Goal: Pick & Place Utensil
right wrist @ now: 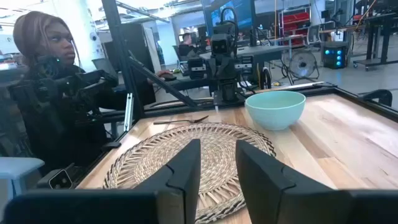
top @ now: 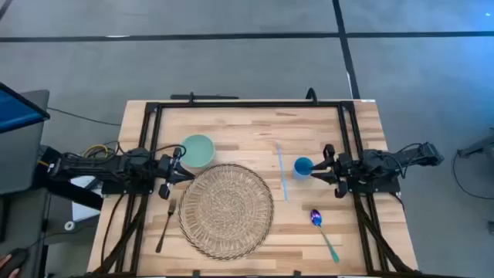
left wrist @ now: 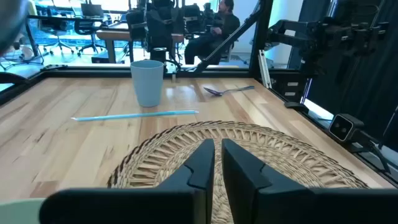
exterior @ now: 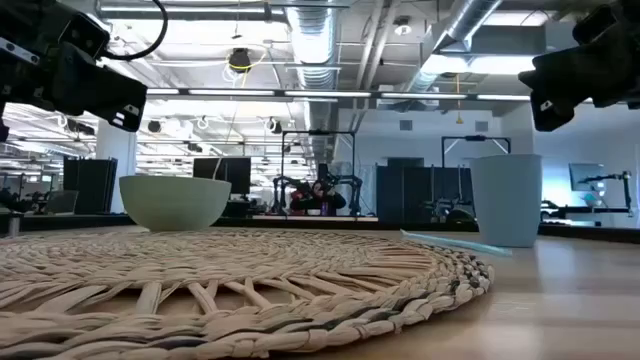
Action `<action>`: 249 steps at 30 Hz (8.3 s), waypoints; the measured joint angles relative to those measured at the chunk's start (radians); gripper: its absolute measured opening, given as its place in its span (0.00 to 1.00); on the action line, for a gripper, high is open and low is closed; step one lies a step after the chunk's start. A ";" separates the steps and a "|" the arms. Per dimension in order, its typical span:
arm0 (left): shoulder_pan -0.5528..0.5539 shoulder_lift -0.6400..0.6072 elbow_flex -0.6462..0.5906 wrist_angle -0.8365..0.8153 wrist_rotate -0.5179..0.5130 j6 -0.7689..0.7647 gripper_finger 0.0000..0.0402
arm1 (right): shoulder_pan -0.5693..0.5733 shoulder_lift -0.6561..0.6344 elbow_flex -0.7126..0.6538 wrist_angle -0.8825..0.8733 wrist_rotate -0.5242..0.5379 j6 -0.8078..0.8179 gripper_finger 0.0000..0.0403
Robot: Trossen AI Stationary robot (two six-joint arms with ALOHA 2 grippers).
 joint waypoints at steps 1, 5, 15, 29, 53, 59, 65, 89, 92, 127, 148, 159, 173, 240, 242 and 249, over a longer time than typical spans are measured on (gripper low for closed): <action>0.000 0.000 0.000 0.000 0.000 0.000 0.08 | 0.000 0.000 0.000 0.000 0.000 0.000 0.24; 0.000 0.000 0.000 0.000 0.000 0.000 0.08 | 0.000 0.000 0.000 0.000 0.000 0.000 0.24; 0.000 0.000 0.000 0.000 0.000 0.000 0.08 | 0.000 0.000 0.000 0.000 0.000 0.000 0.24; 0.000 0.000 0.000 0.000 0.000 0.000 0.08 | 0.000 0.000 0.000 0.000 0.000 0.000 0.24; 0.000 0.000 0.000 0.000 0.000 0.000 0.08 | 0.000 0.000 0.000 0.000 0.000 0.000 0.24; 0.000 0.000 0.000 0.000 0.000 0.000 0.08 | 0.000 0.000 0.000 0.000 0.000 0.000 0.24; 0.000 0.000 0.000 0.000 0.000 0.000 0.08 | 0.000 0.000 0.000 0.000 0.000 0.000 0.24; 0.000 0.000 0.000 0.000 0.000 0.000 0.08 | 0.000 0.000 0.000 0.000 0.000 0.000 0.24; 0.000 0.000 0.000 0.000 0.000 0.000 0.08 | 0.000 0.000 0.000 0.000 0.000 0.000 0.24; 0.000 0.000 0.000 0.032 0.000 -0.020 0.08 | 0.000 0.000 0.000 0.000 0.000 0.000 0.24; 0.000 0.228 0.073 0.121 -0.263 -0.037 0.28 | -0.002 0.000 0.000 0.040 0.001 -0.209 0.24; 0.000 0.619 0.318 0.003 -0.325 0.016 0.38 | -0.010 -0.001 0.012 0.256 0.032 -0.435 0.24; 0.000 0.798 0.387 -0.197 -0.444 -0.113 0.37 | -0.101 0.008 0.022 0.319 0.142 -0.346 0.24; -0.727 1.522 0.917 -0.118 -0.596 -0.329 0.03 | -0.119 0.008 0.026 0.195 0.134 -0.201 0.24; -0.740 1.537 0.917 -0.084 -0.595 -0.329 0.03 | -0.119 0.008 0.026 0.195 0.133 -0.201 0.24; -0.761 1.563 0.917 -0.064 -0.597 -0.330 0.03 | -0.119 0.008 0.026 0.195 0.132 -0.201 0.24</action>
